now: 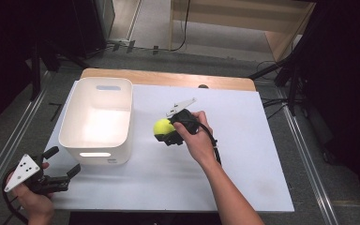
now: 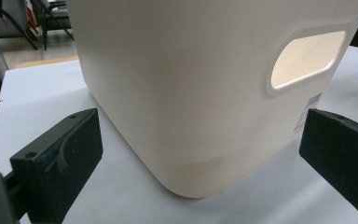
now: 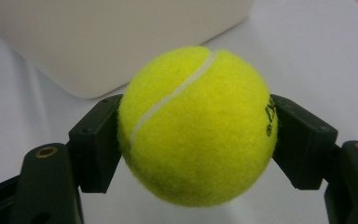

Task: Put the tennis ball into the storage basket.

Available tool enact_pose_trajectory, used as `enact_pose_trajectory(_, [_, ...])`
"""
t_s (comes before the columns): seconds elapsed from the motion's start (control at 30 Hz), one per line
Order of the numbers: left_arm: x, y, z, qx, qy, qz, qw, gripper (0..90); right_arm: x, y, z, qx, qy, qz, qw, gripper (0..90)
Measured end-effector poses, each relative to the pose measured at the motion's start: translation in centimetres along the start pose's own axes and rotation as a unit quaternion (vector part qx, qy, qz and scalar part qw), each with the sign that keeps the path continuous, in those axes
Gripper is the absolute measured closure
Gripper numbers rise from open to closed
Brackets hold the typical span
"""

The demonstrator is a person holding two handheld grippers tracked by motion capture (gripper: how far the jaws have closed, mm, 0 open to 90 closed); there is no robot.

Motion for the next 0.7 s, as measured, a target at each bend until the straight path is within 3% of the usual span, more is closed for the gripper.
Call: enact_pose_trajectory(0.7, [-0.1,0.0,0.0,0.002,-0.001,0.000,1.0000,0.0,1.4,3.0,-1.3,-0.025,0.022,-0.021,0.9992,23.8])
Point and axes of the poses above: each handheld gripper's, and its own axes: z roughly forward along the jaws, y roughly out of its top, x roughly to its left, the point moved 10 cm from there along z, roughly forward along the jaws, and after that the axes turned 14 degrees about -y, right-handed, at the moved point
